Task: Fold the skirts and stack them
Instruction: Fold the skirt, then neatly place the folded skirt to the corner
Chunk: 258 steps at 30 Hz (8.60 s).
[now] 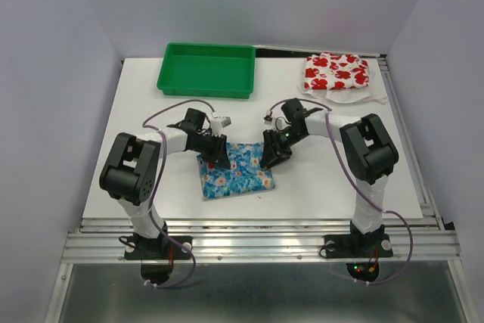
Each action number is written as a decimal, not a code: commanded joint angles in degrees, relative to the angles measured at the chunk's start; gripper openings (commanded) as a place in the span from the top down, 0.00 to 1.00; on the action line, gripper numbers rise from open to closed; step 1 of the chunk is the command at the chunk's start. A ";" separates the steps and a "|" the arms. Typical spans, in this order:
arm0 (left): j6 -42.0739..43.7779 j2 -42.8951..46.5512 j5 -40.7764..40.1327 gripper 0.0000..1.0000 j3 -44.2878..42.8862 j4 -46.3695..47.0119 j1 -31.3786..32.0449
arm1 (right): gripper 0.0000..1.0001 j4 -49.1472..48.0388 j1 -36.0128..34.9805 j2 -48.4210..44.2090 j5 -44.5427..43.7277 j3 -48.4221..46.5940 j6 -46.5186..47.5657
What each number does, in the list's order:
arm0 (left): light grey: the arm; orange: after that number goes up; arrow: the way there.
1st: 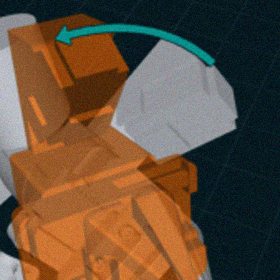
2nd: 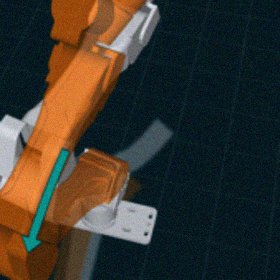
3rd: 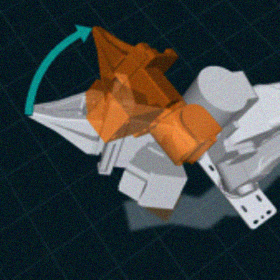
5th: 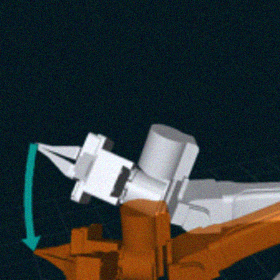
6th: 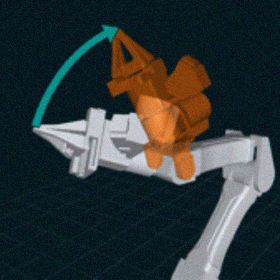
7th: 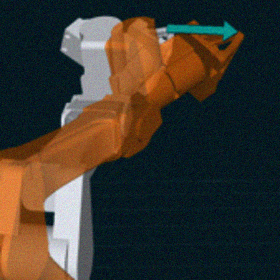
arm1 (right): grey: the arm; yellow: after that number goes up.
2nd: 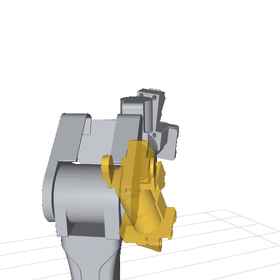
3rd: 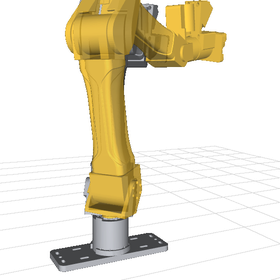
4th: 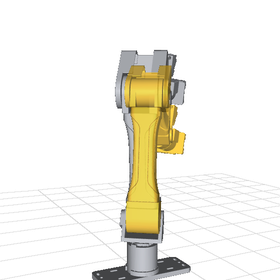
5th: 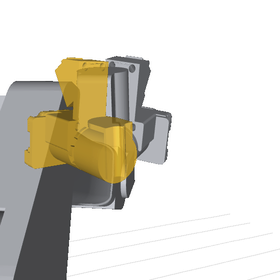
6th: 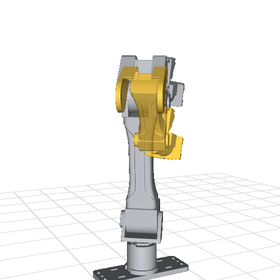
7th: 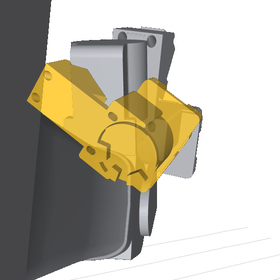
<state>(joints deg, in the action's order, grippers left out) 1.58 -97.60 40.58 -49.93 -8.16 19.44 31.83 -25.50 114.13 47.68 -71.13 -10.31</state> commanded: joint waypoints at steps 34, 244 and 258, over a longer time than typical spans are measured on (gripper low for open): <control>36.39 -5.67 -10.34 0.29 -25.75 -12.59 7.54 | 0.25 -12.22 2.21 1.01 -6.64 3.45 -7.79; 20.65 18.15 -2.17 0.01 -6.85 6.67 4.03 | 0.99 -9.95 22.33 10.24 -25.89 -52.79 27.89; 19.42 16.39 -0.94 0.01 -7.29 7.37 4.03 | 0.99 -4.68 29.53 13.22 -20.88 -59.64 24.46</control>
<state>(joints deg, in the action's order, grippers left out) 21.80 -81.87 37.67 -56.86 -2.52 23.46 27.33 1.96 125.95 23.81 -126.63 16.29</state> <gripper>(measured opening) 0.985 0.116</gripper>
